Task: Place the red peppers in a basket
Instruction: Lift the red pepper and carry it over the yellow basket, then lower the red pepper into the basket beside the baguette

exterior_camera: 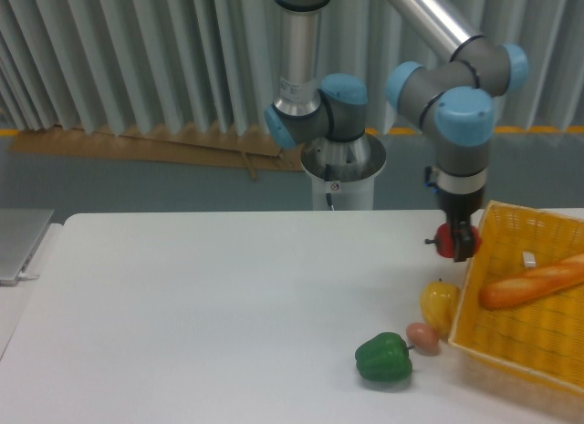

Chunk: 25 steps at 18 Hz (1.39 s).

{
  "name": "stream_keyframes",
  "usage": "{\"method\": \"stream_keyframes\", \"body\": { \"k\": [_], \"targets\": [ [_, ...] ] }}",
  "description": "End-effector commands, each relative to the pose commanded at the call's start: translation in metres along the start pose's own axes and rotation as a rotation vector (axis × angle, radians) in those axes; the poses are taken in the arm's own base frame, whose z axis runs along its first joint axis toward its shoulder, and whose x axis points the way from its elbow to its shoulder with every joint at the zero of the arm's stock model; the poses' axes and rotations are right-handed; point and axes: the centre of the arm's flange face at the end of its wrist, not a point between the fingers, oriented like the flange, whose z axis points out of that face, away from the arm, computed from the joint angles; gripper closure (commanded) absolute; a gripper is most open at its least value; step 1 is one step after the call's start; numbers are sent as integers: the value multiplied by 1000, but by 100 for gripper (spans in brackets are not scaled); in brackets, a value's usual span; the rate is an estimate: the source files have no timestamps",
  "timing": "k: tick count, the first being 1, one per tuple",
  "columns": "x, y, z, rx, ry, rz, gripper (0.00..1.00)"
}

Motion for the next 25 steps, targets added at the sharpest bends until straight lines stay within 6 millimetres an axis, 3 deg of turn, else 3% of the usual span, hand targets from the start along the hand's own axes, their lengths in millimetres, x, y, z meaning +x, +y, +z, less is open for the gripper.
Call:
{"method": "stream_keyframes", "body": {
  "k": [4, 9, 17, 25],
  "targets": [
    [-15, 30, 19, -5, -40, -2, 52],
    [-34, 48, 49, -14, -67, -22, 51],
    [-71, 52, 84, 4, -126, -47, 51],
    [-81, 50, 96, 2, -134, -66, 51]
  ]
}}
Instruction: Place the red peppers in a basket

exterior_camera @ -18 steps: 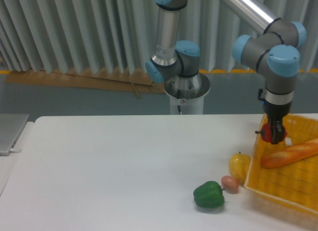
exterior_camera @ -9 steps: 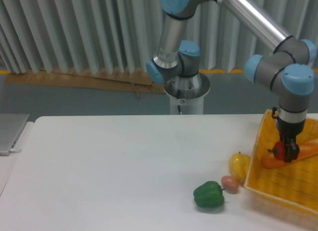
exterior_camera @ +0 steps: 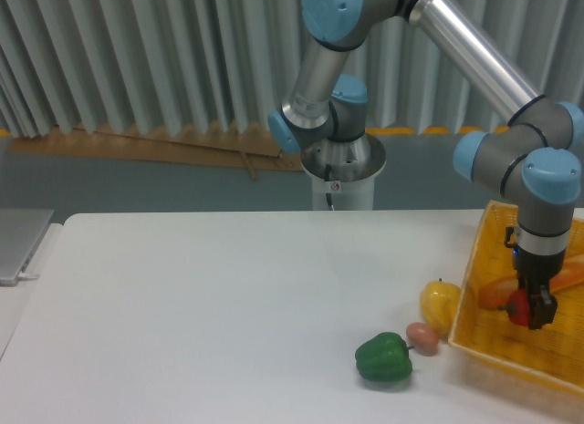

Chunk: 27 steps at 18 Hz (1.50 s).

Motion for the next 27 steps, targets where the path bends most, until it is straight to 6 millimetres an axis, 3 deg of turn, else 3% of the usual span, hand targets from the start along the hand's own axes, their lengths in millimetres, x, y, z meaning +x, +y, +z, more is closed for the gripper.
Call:
{"method": "stream_keyframes", "body": {
  "k": [2, 4, 5, 12, 14, 20, 27],
  "targets": [
    [1, -1, 0, 1, 1, 0, 40],
    [1, -2, 0, 1, 1, 2, 10],
    [1, -3, -1, 0, 0, 3, 0],
    [-2, -11, -6, -1, -5, -28, 0],
    [-3, -17, -20, -9, -21, -84, 0],
    [7, -62, -86, 5, -19, -125, 0],
    [14, -107, -114, 80, 16, -188, 0]
  ]
}}
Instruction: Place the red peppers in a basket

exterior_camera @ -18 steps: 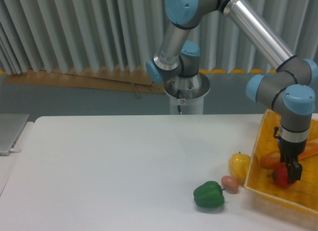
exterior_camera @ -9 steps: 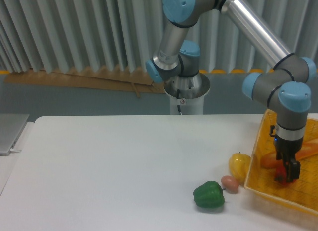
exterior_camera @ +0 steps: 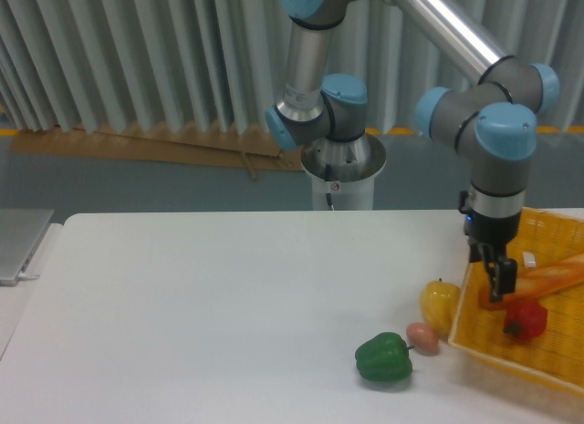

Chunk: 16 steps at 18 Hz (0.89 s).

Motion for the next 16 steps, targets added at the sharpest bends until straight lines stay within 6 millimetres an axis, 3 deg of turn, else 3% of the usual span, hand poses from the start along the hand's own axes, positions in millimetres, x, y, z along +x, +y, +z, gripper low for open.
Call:
{"method": "stream_keyframes", "body": {
  "k": [7, 11, 16],
  "targets": [
    [22, -77, -25, 16, 56, -70, 0],
    [33, -100, -31, 22, 80, -45, 0],
    [32, -107, -23, 21, 96, -32, 0]
  ]
}}
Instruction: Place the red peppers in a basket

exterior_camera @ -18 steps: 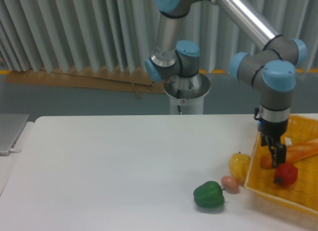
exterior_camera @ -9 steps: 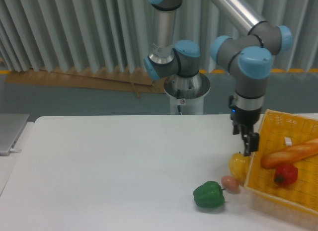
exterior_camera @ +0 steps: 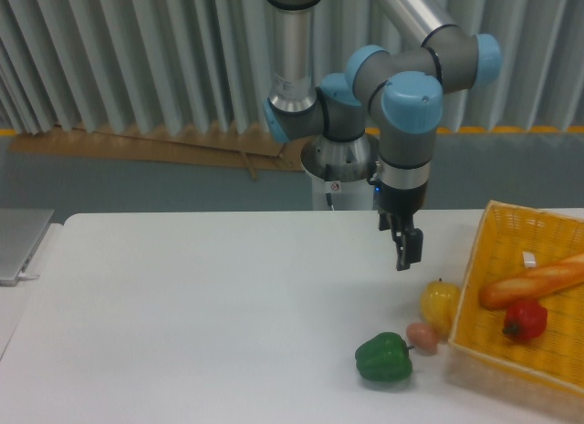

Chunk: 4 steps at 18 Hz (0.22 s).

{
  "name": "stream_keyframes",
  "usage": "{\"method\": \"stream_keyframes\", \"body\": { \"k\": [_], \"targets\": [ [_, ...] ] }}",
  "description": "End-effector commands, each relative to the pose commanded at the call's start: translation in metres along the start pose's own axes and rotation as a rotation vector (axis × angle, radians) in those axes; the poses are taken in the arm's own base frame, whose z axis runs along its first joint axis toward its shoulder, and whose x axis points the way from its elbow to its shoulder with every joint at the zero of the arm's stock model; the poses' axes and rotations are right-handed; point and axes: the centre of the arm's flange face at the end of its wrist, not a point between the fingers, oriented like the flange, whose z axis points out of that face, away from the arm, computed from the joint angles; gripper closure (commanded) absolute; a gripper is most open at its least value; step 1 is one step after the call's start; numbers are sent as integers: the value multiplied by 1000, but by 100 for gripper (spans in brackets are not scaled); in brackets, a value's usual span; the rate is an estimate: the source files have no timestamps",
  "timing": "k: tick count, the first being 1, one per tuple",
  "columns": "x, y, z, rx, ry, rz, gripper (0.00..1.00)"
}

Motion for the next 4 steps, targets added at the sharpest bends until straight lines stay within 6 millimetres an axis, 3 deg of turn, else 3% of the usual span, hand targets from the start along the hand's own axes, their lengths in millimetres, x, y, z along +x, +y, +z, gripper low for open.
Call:
{"method": "stream_keyframes", "body": {
  "k": [4],
  "targets": [
    [-1, 0, 2, 2, 4, -2, 0]
  ]
}}
